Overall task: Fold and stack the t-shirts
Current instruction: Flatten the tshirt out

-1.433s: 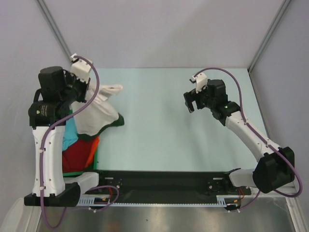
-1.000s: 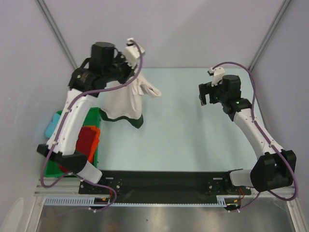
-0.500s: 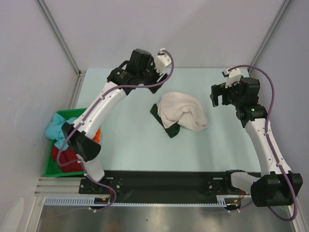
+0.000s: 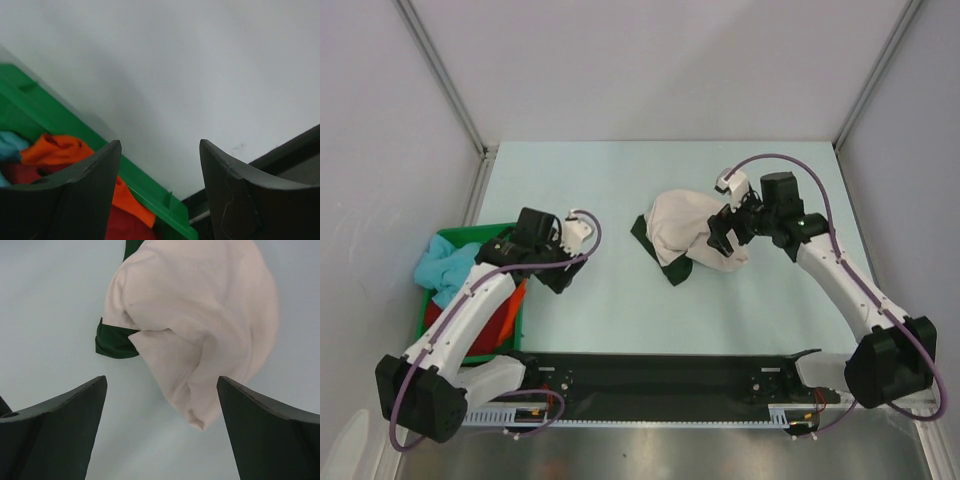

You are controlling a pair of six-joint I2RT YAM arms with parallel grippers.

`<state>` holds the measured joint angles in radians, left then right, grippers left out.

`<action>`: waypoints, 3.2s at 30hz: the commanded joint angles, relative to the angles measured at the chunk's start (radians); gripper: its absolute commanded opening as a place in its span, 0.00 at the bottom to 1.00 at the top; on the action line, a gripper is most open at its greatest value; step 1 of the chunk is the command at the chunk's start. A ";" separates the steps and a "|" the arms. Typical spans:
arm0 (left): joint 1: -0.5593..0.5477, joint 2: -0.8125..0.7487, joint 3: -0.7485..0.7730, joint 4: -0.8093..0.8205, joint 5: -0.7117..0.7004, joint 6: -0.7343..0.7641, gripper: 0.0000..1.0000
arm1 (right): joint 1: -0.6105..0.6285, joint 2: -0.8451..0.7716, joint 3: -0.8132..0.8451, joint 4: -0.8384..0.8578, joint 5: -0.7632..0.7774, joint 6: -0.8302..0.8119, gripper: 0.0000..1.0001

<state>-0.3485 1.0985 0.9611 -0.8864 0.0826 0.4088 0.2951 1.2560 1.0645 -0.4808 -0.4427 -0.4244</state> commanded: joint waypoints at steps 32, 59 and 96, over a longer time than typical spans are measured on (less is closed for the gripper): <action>0.324 -0.028 0.069 -0.063 0.218 0.171 0.88 | 0.306 0.457 0.223 -0.163 -0.156 -0.246 0.88; 0.281 0.231 0.313 0.248 0.169 -0.202 0.84 | 0.371 0.404 0.428 0.004 0.335 -0.292 0.00; -0.012 0.921 0.895 0.123 0.251 -0.206 0.82 | 0.013 0.364 0.393 0.027 0.387 -0.226 0.67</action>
<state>-0.3634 1.9591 1.7500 -0.7338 0.1913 0.2516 0.2550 1.5372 1.4017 -0.4248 -0.0124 -0.6472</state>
